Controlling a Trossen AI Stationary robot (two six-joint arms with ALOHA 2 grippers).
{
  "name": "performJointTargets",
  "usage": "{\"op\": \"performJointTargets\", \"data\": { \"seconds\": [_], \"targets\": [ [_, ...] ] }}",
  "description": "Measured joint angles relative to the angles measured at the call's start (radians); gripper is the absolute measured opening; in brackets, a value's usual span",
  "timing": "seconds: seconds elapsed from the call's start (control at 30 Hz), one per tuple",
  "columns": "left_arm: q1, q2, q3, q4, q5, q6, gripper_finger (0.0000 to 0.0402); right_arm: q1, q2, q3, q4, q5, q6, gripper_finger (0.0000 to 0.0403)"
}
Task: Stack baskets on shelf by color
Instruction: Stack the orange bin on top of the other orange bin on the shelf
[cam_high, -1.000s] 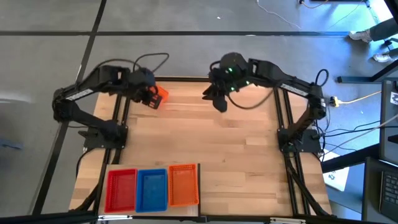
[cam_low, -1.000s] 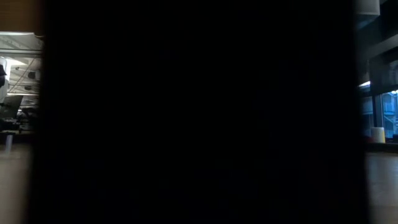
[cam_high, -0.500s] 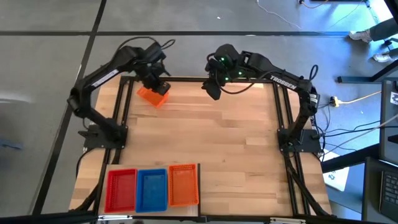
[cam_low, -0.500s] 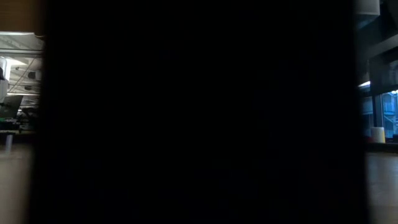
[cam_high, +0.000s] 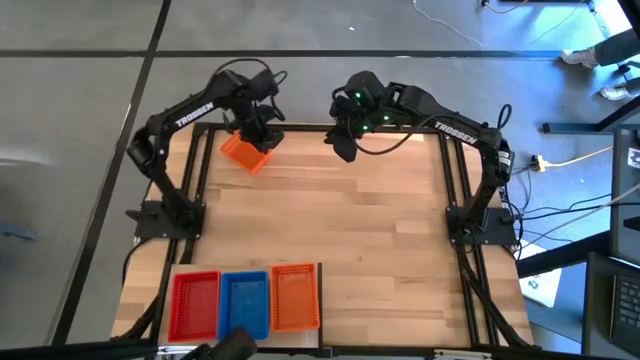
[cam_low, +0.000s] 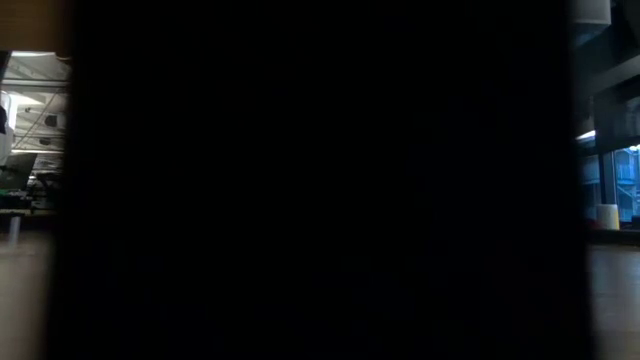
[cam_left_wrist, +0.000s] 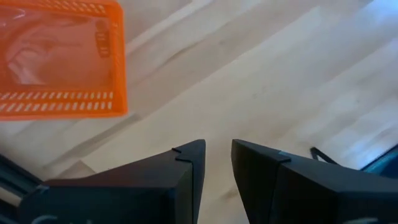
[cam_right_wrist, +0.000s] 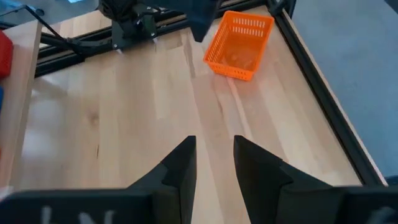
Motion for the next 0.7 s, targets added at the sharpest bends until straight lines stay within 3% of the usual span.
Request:
{"op": "performJointTargets", "data": {
  "seconds": [0.3,0.7],
  "targets": [
    [0.029,-0.053,0.0,-0.01,-0.02,-0.049,0.007,-0.064,0.0,0.0,0.0,-0.005,-0.052,0.0106],
    [0.095,-0.13,0.0,0.081,-0.009,-0.082,0.007,-0.133,0.002,0.0,0.111,-0.14,-0.094,0.0106]
  ]
}}
